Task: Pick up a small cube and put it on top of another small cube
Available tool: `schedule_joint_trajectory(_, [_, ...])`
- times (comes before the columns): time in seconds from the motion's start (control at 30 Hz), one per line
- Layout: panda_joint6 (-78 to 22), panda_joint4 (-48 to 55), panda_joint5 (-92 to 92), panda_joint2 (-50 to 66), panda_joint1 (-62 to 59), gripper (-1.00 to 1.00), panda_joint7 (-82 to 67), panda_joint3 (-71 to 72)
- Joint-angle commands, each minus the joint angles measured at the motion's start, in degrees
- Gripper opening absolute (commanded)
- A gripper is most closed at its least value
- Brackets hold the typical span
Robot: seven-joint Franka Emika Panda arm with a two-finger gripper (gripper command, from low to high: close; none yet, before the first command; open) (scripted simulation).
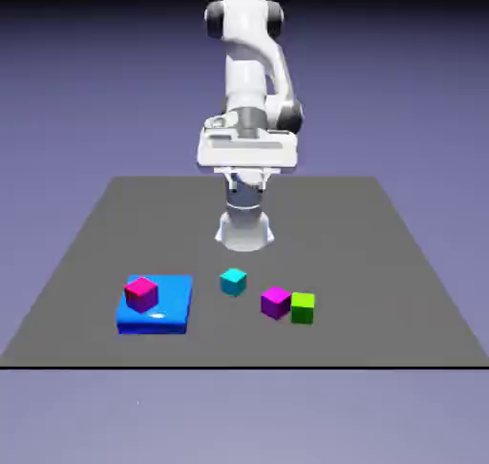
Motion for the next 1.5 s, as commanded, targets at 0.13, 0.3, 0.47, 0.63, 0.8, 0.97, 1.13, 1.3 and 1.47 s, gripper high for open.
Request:
schedule_joint_trajectory(0.13, [-10.39,5.05,-7.91,10.39,1.28,0.00,-3.67,5.05])
schedule_joint_trajectory(0.3, [-20.78,10.10,-15.82,20.77,2.56,0.00,-7.34,10.09])
schedule_joint_trajectory(0.47, [-31.16,15.16,-23.73,31.15,3.84,0.00,-11.01,15.14])
schedule_joint_trajectory(0.63, [-41.55,20.21,-31.64,41.53,5.12,0.00,-14.67,20.18])
schedule_joint_trajectory(0.8, [-47.93,23.31,-36.50,47.91,5.91,0.00,-16.93,23.29])
schedule_joint_trajectory(0.97, [-41.33,22.87,-45.31,56.05,6.45,-1.00,-11.01,18.28])
schedule_joint_trajectory(1.13, [-47.92,23.15,-36.42,47.75,5.90,-1.00,-16.93,23.14])
schedule_joint_trajectory(1.3, [-47.74,13.83,-30.92,37.37,5.15,-1.00,-17.85,15.33])
schedule_joint_trajectory(1.47, [-47.55,4.49,-25.42,26.98,4.41,-1.00,-18.76,7.50])
